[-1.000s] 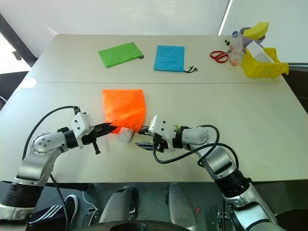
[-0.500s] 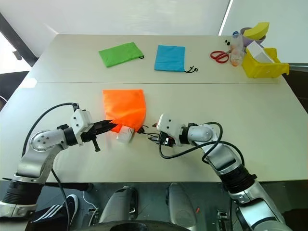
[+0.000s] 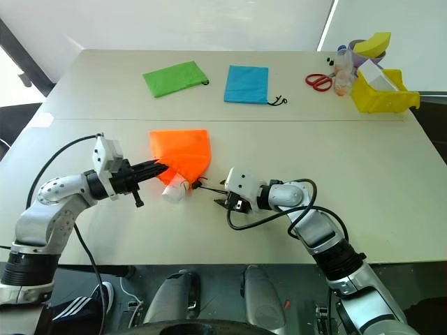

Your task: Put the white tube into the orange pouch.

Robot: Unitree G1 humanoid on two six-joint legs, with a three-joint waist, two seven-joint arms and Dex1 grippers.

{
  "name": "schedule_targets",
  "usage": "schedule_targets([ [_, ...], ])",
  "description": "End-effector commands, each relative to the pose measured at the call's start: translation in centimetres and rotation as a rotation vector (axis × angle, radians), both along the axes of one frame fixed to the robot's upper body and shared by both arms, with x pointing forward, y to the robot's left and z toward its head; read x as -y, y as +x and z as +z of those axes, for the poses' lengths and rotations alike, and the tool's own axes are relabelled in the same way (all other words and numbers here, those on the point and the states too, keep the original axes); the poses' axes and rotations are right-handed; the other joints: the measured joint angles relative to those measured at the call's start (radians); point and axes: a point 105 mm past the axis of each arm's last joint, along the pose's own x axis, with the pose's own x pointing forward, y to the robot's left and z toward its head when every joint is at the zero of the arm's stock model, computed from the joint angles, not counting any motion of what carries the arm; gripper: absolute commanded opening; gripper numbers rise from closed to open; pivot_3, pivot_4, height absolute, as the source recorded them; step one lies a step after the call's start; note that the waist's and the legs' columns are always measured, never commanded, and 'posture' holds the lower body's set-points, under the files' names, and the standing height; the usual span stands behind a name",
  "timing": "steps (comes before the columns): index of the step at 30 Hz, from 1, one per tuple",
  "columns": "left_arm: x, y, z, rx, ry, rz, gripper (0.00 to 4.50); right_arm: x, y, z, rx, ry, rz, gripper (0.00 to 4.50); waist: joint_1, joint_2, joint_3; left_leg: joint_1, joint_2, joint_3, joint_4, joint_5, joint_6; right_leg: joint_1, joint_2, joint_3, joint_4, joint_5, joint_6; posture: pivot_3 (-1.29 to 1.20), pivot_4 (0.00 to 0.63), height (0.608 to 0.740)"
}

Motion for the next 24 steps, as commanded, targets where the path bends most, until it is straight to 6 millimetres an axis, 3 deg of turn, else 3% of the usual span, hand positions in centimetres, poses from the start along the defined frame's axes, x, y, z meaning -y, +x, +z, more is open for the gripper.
schedule_targets([
  [1, -0.1, -0.2, 2.3, 0.054, -0.027, -0.013, 0.06, -0.1, 0.4, 1.2, 0.043, 0.034, -0.008, 2.59, -0.001, 0.0, 0.0, 0.0, 0.0, 0.0, 0.0, 0.0, 0.0, 0.0, 0.0, 0.0, 0.0, 0.0, 0.0, 0.0, 0.15, 0.74],
  [9, -0.4, 0.3, 4.0, 0.021, -0.121, 0.007, 0.06, -0.4, 0.7, 2.4, 0.061, 0.076, -0.021, 2.59, 0.0, 0.0, 0.0, 0.0, 0.0, 0.0, 0.0, 0.0, 0.0, 0.0, 0.0, 0.0, 0.0, 0.0, 0.0, 0.0, 0.15, 0.74],
  [16, -1.3, 1.6, 8.3, 0.027, -0.271, 0.036, 0.06, -0.1, 1.3, 3.3, 0.094, 0.091, -0.044, 2.59, 0.0, 0.0, 0.0, 0.0, 0.0, 0.0, 0.0, 0.0, 0.0, 0.0, 0.0, 0.0, 0.0, 0.0, 0.0, 0.0, 0.15, 0.74],
  [21, -0.7, 0.5, 5.9, -0.009, -0.168, 0.0, 0.06, 0.0, 1.6, 3.1, 0.104, 0.081, -0.056, 2.59, -0.004, 0.0, 0.0, 0.0, 0.0, 0.0, -0.001, 0.0, 0.0, -0.001, 0.0, 0.001, 0.0, 0.001, 0.002, 0.0, 0.15, 0.74],
  [24, -0.7, 0.3, 6.0, -0.022, -0.202, 0.002, 0.06, 0.2, 1.5, 3.1, 0.102, 0.082, -0.057, 2.59, 0.001, 0.0, 0.0, 0.0, 0.0, 0.0, -0.002, 0.0, 0.0, -0.001, 0.0, 0.0, 0.0, 0.001, 0.001, 0.0, 0.15, 0.74],
])
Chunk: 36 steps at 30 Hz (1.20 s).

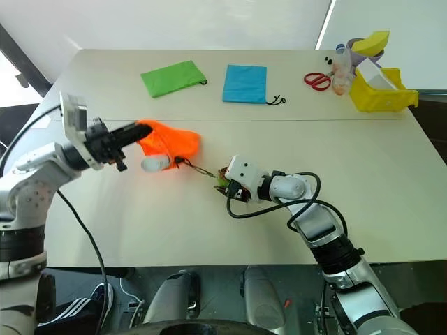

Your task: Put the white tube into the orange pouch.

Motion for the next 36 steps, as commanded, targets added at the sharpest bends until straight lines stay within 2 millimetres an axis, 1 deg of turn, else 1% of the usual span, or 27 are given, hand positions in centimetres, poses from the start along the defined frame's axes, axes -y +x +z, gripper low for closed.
schedule_targets([
  [1, 0.2, -0.6, 2.1, 0.075, -0.027, -0.012, 0.06, 0.0, 0.1, 1.2, 0.039, 0.03, 0.003, 2.59, 0.006, 0.0, 0.0, 0.0, 0.0, 0.0, 0.0, 0.0, 0.0, 0.0, 0.0, 0.0, 0.0, 0.0, 0.0, 0.0, 0.15, 0.74],
  [4, -0.1, -0.7, 1.5, 0.069, 0.003, -0.01, 0.06, -0.1, -0.1, 1.1, 0.031, 0.035, 0.012, 2.59, 0.006, 0.0, 0.0, 0.0, -0.001, 0.001, 0.002, 0.0, 0.0, 0.001, -0.001, 0.0, 0.0, 0.0, 0.0, 0.0, 0.15, 0.74],
  [9, -0.2, -1.3, -0.2, 0.036, 0.048, -0.021, 0.06, 0.3, -0.5, 0.3, 0.022, -0.024, 0.029, 2.59, 0.003, 0.0, 0.0, 0.0, 0.0, 0.001, 0.002, 0.0, 0.0, 0.001, -0.001, 0.0, 0.0, 0.0, 0.0, 0.0, 0.15, 0.74],
  [13, -0.1, -1.4, -0.8, 0.028, 0.066, -0.024, 0.06, 1.6, -0.6, -0.2, 0.032, -0.113, 0.043, 2.59, 0.002, 0.0, 0.0, 0.0, 0.0, 0.001, 0.002, 0.0, 0.0, 0.0, 0.0, 0.0, 0.0, 0.0, 0.0, 0.0, 0.15, 0.74],
  [15, 0.0, -1.5, -0.8, 0.03, 0.062, -0.023, 0.06, 2.6, -0.8, -0.5, 0.027, -0.176, 0.052, 2.59, 0.005, 0.0, 0.0, 0.0, -0.001, 0.001, 0.002, 0.0, 0.0, 0.001, -0.001, 0.0, 0.0, 0.0, 0.0, 0.0, 0.15, 0.74],
  [18, 0.1, -1.5, -0.9, 0.03, 0.059, -0.022, 0.06, 3.1, -0.9, -0.6, 0.023, -0.21, 0.063, 2.59, 0.005, 0.0, 0.0, 0.0, -0.001, 0.001, 0.002, 0.0, 0.0, 0.001, -0.001, 0.0, 0.0, 0.0, 0.0, 0.0, 0.15, 0.74],
  [20, 0.2, -1.5, -1.0, 0.035, 0.057, -0.025, 0.0, 2.3, -0.6, -0.4, 0.034, -0.183, 0.056, 2.02, 0.004, 0.0, 0.0, 0.0, 0.0, 0.001, 0.002, 0.0, 0.0, 0.001, -0.001, 0.0, 0.0, 0.0, 0.0, 0.0, 0.15, 0.74],
  [21, 0.3, -1.5, -1.0, 0.037, 0.058, -0.026, 0.0, 1.9, -0.5, -0.3, 0.041, -0.174, 0.057, 1.63, 0.003, 0.0, 0.0, 0.0, 0.0, 0.001, 0.002, 0.0, 0.0, 0.001, 0.0, 0.0, 0.0, 0.0, 0.0, 0.0, 0.15, 0.74],
  [22, 0.2, -1.6, -1.0, 0.038, 0.057, -0.026, 0.0, 1.6, -0.3, 0.0, 0.049, -0.149, 0.048, 1.25, 0.001, 0.0, 0.0, 0.0, 0.0, 0.0, 0.002, 0.0, 0.0, 0.001, 0.0, 0.0, 0.0, 0.0, 0.0, 0.0, 0.15, 0.74],
  [24, 0.0, -1.6, -0.9, 0.039, 0.053, -0.024, 0.0, 1.5, -0.3, 0.6, 0.046, -0.11, 0.041, 0.15, -0.001, 0.0, 0.0, 0.0, 0.0, 0.001, 0.002, 0.0, 0.0, 0.001, 0.0, 0.0, 0.0, 0.0, 0.0, 0.0, 0.15, 0.74],
  [25, -0.1, -1.6, -0.7, 0.039, 0.051, -0.023, 0.0, 1.5, -0.4, 1.1, 0.035, -0.083, 0.041, 0.07, 0.0, 0.0, 0.0, 0.0, 0.0, 0.001, 0.002, 0.0, 0.0, 0.001, 0.0, 0.0, 0.0, 0.0, 0.0, 0.0, 0.15, 0.74],
  [28, -0.5, -1.4, -0.3, 0.045, 0.048, -0.016, 0.0, 1.9, -0.8, 2.5, -0.006, 0.003, 0.056, 0.07, 0.003, 0.0, 0.0, 0.0, -0.001, 0.001, 0.002, 0.0, 0.0, 0.001, -0.001, 0.0, 0.0, 0.0, 0.0, 0.0, 0.15, 0.74],
  [33, -0.7, -1.1, 0.0, 0.054, 0.048, -0.01, 0.0, 2.6, -1.6, 6.5, -0.087, 0.226, 0.079, 0.07, 0.006, 0.0, 0.0, 0.0, 0.0, 0.001, 0.002, 0.0, 0.0, 0.001, -0.001, 0.0, 0.0, 0.0, 0.0, 0.0, 0.15, 0.74],
  [36, -1.0, -0.7, 0.4, 0.058, 0.038, 0.005, 0.0, 2.8, -2.5, 8.8, -0.137, 0.358, 0.123, 0.07, 0.006, 0.0, 0.0, 0.0, 0.0, 0.0, 0.002, 0.0, 0.0, 0.001, -0.001, 0.0, 0.0, 0.0, 0.0, 0.0, 0.15, 0.74],
])
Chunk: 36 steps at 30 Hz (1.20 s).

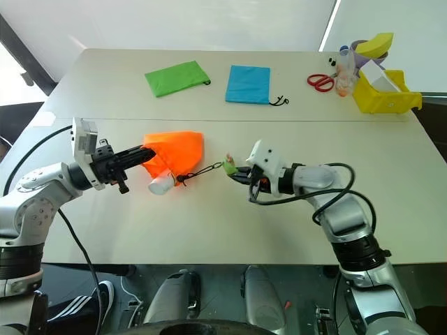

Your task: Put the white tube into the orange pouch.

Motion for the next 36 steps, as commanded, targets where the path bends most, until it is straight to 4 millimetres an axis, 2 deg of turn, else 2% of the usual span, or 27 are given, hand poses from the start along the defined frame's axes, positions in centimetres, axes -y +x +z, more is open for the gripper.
schedule_targets([
  [1, -0.7, 0.3, 2.0, 0.066, -0.02, 0.017, 0.0, -0.2, -1.2, 4.1, 0.019, 0.169, 0.058, 0.07, -0.002, 0.0, 0.0, 0.0, 0.0, 0.0, 0.0, 0.0, 0.0, 0.0, 0.0, 0.0, 0.0, 0.0, 0.0, 0.0, 0.15, 0.74],
  [4, -1.1, 0.8, 3.5, 0.048, -0.138, 0.035, 0.0, -0.4, -1.0, 6.0, 0.014, 0.289, 0.038, 0.07, -0.005, 0.0, 0.0, 0.0, 0.0, 0.0, 0.0, 0.0, 0.0, 0.0, 0.0, 0.0, 0.0, 0.0, 0.0, 0.0, 0.15, 0.74],
  [6, -1.4, 1.0, 3.9, 0.049, -0.154, 0.052, 0.0, -0.5, -0.8, 7.1, 0.001, 0.363, 0.028, 0.07, -0.006, 0.0, 0.0, 0.0, 0.0, 0.0, 0.0, 0.0, 0.0, 0.0, 0.001, 0.0, 0.0, 0.0, 0.0, 0.0, 0.15, 0.74],
  [8, -1.5, 0.9, 2.9, 0.035, -0.086, 0.047, 0.0, -0.5, -0.8, 7.6, -0.022, 0.407, 0.033, 0.07, -0.007, 0.0, 0.0, 0.0, 0.0, 0.0, 0.0, 0.0, 0.0, 0.0, 0.0, 0.0, 0.0, 0.0, 0.0, 0.0, 0.15, 0.74],
  [13, -0.7, -0.5, 0.0, 0.035, 0.086, -0.015, 0.0, -0.3, -1.0, 7.2, -0.028, 0.384, 0.029, 0.07, -0.006, 0.0, 0.0, 0.0, 0.0, 0.0, -0.003, 0.0, 0.0, -0.001, 0.0, 0.0, -0.001, 0.0, 0.0, 0.0, 0.15, 0.74],
  [14, -0.6, -0.8, -0.4, 0.032, 0.11, -0.027, 0.0, 0.0, -0.9, 8.0, -0.052, 0.453, 0.03, 0.07, -0.005, 0.0, 0.0, 0.0, 0.0, 0.0, -0.003, 0.0, 0.0, -0.001, 0.0, 0.0, -0.001, 0.0, 0.0, 0.0, 0.15, 0.74],
  [16, -0.5, -1.4, -1.9, 0.084, 0.265, -0.065, 0.0, 0.5, -0.7, 8.7, -0.056, 0.492, 0.019, 0.07, -0.004, 0.0, 0.0, -0.001, 0.0, 0.0, -0.003, 0.0, 0.0, -0.001, 0.0, 0.0, -0.001, 0.0, 0.0, 0.0, 0.15, 0.74],
  [19, -0.7, -1.2, -1.0, 0.109, 0.235, -0.058, 0.0, 0.4, -0.8, 7.4, -0.077, 0.431, 0.005, 0.07, -0.002, 0.0, 0.0, 0.0, 0.0, 0.001, -0.003, 0.0, 0.0, -0.001, -0.001, 0.0, -0.002, -0.001, -0.001, 0.0, 0.15, 0.74],
  [22, -0.6, -1.7, -2.2, 0.136, 0.347, -0.104, 0.0, 0.4, -1.0, 5.9, -0.09, 0.362, -0.003, 0.07, -0.003, 0.0, 0.0, 0.0, 0.0, 0.001, -0.002, 0.0, 0.0, -0.001, -0.001, 0.0, -0.002, -0.001, -0.002, 0.0, 0.15, 0.74],
  [26, -0.2, -2.1, -2.2, 0.101, 0.246, -0.091, 0.0, 0.8, -1.7, 4.6, -0.13, 0.343, 0.002, 0.07, -0.003, 0.0, 0.0, -0.001, 0.0, 0.001, -0.003, 0.0, 0.0, -0.001, -0.001, 0.0, -0.003, 0.0, 0.0, 0.0, 0.15, 0.74],
  [29, -0.6, -2.3, -3.6, 0.087, 0.295, -0.089, 0.0, 1.3, -2.0, 3.8, -0.144, 0.31, -0.011, 0.07, -0.005, 0.0, 0.0, -0.001, 0.001, 0.001, -0.003, 0.0, 0.0, -0.001, 0.0, 0.0, -0.003, 0.0, 0.0, 0.0, 0.15, 0.74],
  [31, -0.2, -2.6, -4.0, 0.058, 0.255, -0.095, 0.0, 1.4, -2.7, 2.8, -0.165, 0.265, -0.002, 0.07, -0.005, 0.0, 0.0, -0.001, 0.001, 0.001, -0.003, 0.0, 0.001, -0.001, 0.0, 0.0, -0.003, 0.0, 0.0, 0.0, 0.15, 0.74],
  [36, 0.9, -3.6, -5.6, 0.064, 0.306, -0.134, 0.0, 1.8, -3.1, 2.4, -0.174, 0.265, -0.009, 0.07, -0.006, 0.0, 0.0, -0.001, 0.001, 0.001, -0.003, 0.0, 0.0, -0.001, 0.0, 0.0, -0.003, 0.0, 0.0, 0.0, 0.15, 0.74],
])
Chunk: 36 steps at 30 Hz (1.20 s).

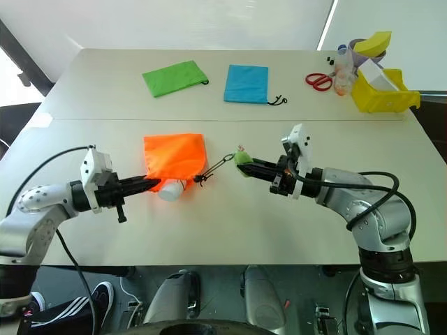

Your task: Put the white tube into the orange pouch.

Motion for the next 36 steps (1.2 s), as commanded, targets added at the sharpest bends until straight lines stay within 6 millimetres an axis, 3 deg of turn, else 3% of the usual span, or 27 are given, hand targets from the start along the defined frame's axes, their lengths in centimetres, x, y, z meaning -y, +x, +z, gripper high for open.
schedule_targets([
  [1, 0.8, -0.4, 0.2, 0.066, 0.031, -0.032, 0.0, -0.1, -0.5, 1.1, 0.068, -0.007, 0.018, 0.07, 0.001, 0.0, 0.0, 0.0, 0.0, 0.0, 0.0, 0.0, 0.0, 0.0, 0.0, 0.0, 0.0, 0.0, 0.0, 0.0, 0.15, 0.74],
  [4, 0.5, -0.4, -0.8, 0.067, 0.076, -0.026, 0.0, -0.1, -0.9, 0.2, 0.045, -0.031, 0.027, 0.07, 0.002, 0.0, 0.0, 0.0, 0.0, 0.0, 0.0, 0.0, 0.0, 0.0, 0.0, 0.0, 0.0, 0.0, 0.0, 0.0, 0.15, 0.74],
  [8, 0.7, -0.8, -1.1, -0.006, 0.002, -0.018, 0.0, -0.3, -1.6, -0.5, 0.026, -0.041, 0.044, 0.07, 0.002, 0.0, 0.0, 0.0, 0.0, 0.0, 0.0, 0.0, 0.0, 0.0, 0.0, 0.0, 0.0, 0.0, 0.0, 0.0, 0.15, 0.74],
  [11, 0.5, -1.0, -1.1, -0.031, -0.027, -0.025, 0.85, -0.3, -1.7, -0.9, 0.024, -0.06, 0.047, 0.0, 0.0, 0.0, 0.0, 0.0, 0.0, 0.0, 0.0, 0.0, 0.0, 0.0, 0.0, 0.0, 0.0, 0.0, 0.0, 0.0, 0.15, 0.74],
  [16, 0.3, -0.7, 0.8, -0.015, -0.102, -0.027, 3.35, 0.1, -1.9, -2.3, 0.024, -0.144, 0.051, 0.0, 0.002, 0.0, 0.0, 0.0, 0.0, 0.0, 0.0, 0.0, 0.0, 0.0, 0.0, 0.0, 0.0, 0.0, 0.0, 0.0, 0.15, 0.74],
  [20, -0.6, 0.1, 2.6, 0.003, -0.15, -0.008, 3.35, 1.0, -2.5, -3.4, 0.018, -0.231, 0.076, 0.0, 0.007, 0.0, 0.0, 0.0, 0.0, 0.0, 0.001, 0.0, 0.0, 0.0, 0.0, 0.0, 0.0, 0.0, 0.0, 0.0, 0.15, 0.74],
  [25, -0.9, 0.9, 2.8, 0.051, -0.098, -0.022, 3.35, 2.6, -3.3, -5.0, -0.006, -0.359, 0.104, 0.0, 0.005, 0.0, 0.0, 0.0, 0.0, 0.0, 0.001, 0.0, 0.0, 0.0, 0.0, 0.0, -0.001, 0.0, 0.0, 0.0, 0.15, 0.74],
  [31, 2.3, 1.7, 3.0, 0.053, -0.11, -0.157, 3.35, 3.1, -2.4, -5.4, 0.037, -0.414, 0.082, 0.0, 0.01, 0.0, 0.0, 0.0, 0.0, 0.0, 0.002, 0.0, 0.0, 0.001, 0.0, 0.0, -0.001, -0.001, -0.002, 0.0, 0.15, 0.74],
  [36, 6.0, 3.1, 2.5, 0.11, 0.002, -0.333, 3.35, 1.9, -2.1, -5.6, 0.052, -0.391, 0.096, 0.0, 0.024, 0.0, 0.0, 0.0, -0.001, 0.0, 0.003, 0.001, 0.001, 0.002, 0.001, 0.0, -0.001, 0.0, -0.001, 0.0, 0.15, 0.74],
])
